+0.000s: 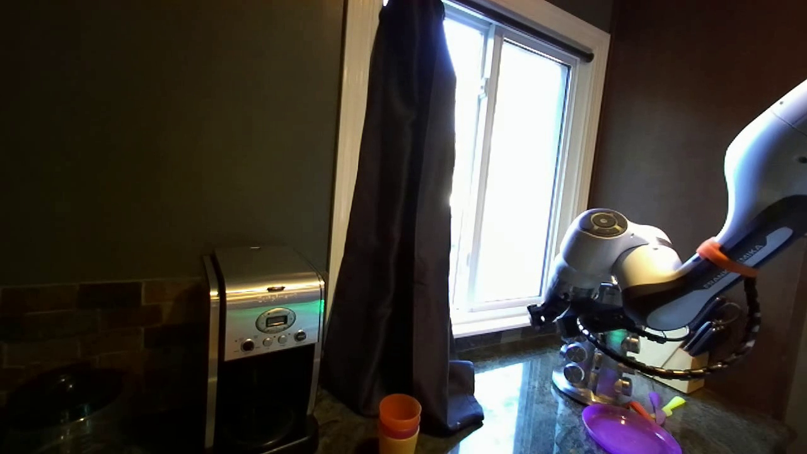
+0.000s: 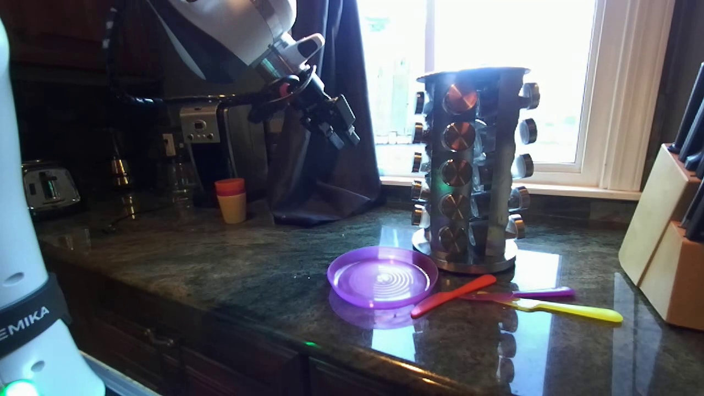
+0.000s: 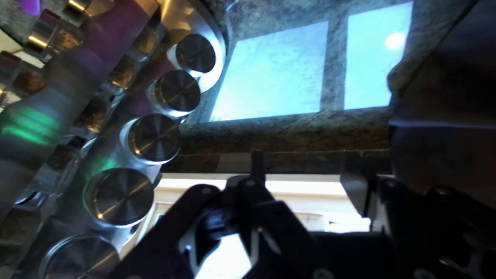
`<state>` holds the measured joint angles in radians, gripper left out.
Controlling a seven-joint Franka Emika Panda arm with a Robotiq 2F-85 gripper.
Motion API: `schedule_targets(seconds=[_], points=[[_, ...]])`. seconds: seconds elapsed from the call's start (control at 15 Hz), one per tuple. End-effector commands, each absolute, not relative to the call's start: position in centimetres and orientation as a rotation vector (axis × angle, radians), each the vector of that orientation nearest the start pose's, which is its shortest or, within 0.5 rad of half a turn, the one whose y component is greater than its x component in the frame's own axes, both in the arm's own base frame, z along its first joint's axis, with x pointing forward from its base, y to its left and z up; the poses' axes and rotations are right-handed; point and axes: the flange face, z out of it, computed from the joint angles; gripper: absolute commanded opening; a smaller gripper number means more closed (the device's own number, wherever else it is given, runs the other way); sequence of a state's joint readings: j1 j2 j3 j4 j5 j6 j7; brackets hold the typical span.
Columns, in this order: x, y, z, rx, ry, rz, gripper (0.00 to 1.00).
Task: Put the black pepper container in the seasoning rack
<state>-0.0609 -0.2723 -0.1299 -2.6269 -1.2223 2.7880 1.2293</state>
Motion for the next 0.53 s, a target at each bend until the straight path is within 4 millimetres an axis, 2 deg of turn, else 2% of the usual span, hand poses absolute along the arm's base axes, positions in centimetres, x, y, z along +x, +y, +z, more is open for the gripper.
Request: schedule_targets(seconds=[0.0, 0.13, 0.27, 0.33, 0.47], points=[[41.1, -3.5, 34.9, -3.208, 0.38, -0.913, 0.88], [40.4, -3.1, 33.6, -3.185, 0.288, -0.82, 1.0], [39.5, -2.4, 32.3, -3.175, 0.206, -0.7, 1.0], [41.0, -2.1, 31.8, -3.175, 0.163, -0.648, 1.0], [40.8, -0.7, 31.8, -3.145, 0.083, -0.536, 1.0]])
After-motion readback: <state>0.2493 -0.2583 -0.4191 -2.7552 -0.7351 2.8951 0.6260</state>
